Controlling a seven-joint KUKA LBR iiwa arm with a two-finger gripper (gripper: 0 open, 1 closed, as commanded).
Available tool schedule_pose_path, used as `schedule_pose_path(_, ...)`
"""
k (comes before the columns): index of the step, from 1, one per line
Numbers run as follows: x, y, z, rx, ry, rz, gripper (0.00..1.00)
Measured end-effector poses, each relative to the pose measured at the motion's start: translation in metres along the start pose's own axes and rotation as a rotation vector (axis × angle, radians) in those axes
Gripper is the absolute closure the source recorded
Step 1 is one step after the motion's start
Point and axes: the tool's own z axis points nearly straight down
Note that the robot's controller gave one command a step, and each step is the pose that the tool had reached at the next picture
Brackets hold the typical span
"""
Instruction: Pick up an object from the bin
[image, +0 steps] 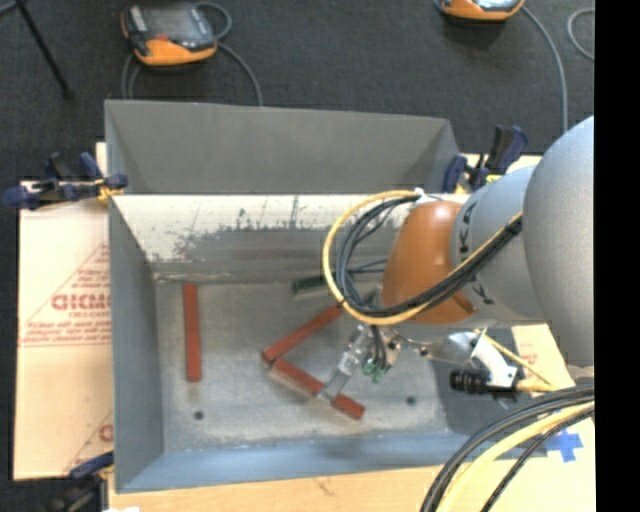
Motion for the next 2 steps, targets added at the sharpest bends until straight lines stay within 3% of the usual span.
schedule_pose_path(2, 0.004, 0.011, 0.006, 0.004, -0.002, -0.037, 0.00)
